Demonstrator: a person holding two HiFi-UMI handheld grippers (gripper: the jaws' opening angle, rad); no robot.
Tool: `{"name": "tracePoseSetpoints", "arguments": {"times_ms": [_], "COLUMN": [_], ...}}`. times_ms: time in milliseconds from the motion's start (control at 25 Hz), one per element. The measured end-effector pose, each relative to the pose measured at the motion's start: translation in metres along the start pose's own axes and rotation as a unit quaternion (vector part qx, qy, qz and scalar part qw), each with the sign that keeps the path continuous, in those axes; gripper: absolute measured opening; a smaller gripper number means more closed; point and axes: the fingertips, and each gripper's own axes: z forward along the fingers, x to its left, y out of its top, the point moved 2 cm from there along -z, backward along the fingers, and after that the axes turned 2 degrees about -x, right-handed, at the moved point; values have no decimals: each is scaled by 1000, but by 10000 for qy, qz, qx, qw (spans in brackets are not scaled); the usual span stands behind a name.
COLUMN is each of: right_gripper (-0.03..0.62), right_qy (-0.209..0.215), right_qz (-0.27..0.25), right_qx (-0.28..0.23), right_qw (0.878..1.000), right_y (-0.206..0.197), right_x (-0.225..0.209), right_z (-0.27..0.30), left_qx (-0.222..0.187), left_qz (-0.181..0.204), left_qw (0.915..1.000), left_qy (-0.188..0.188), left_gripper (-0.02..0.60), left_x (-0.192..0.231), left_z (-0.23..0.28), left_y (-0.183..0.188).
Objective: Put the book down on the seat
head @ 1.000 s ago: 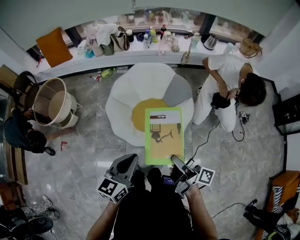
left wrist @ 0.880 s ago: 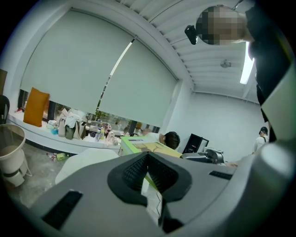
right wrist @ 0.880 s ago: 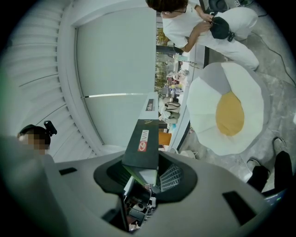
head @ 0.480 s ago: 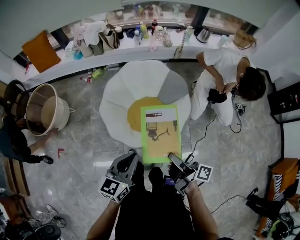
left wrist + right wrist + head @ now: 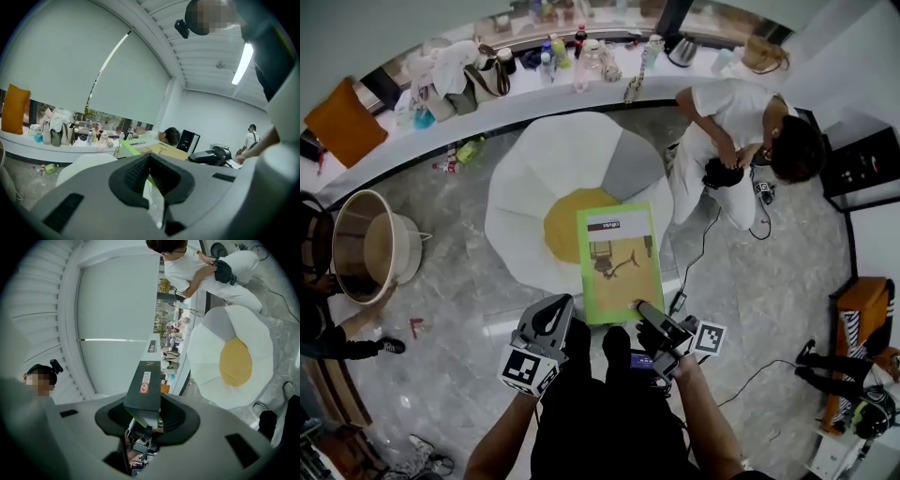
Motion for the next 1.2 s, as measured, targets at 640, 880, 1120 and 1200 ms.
{"name": "tracePoseSetpoints", "arguments": {"times_ms": [640,880,1120,1200], "right_gripper": [155,155,155,155], "right_qy": [-344,-447,-559,-603], "right_qz": [-87,128,259,311], "right_qx": [131,253,433,451], "right_qw": [9993,9986,9972,9967], "right_y": [11,25,47,54], "right_x": [-69,-118,-167,-183], "right_z": [39,41,46,47], "left_qx": [329,425,330,320], "left_qz": [-80,-137,-362,-360], "left_qw": [9993,9990,9987,9986], "left_qy": [-127,-49,169,208], "left_gripper": [12,12,12,12], "left_x": [59,69,81,85], "left_z": [20,45,77,88], "left_y": [-44,-76,-93,-99]}}
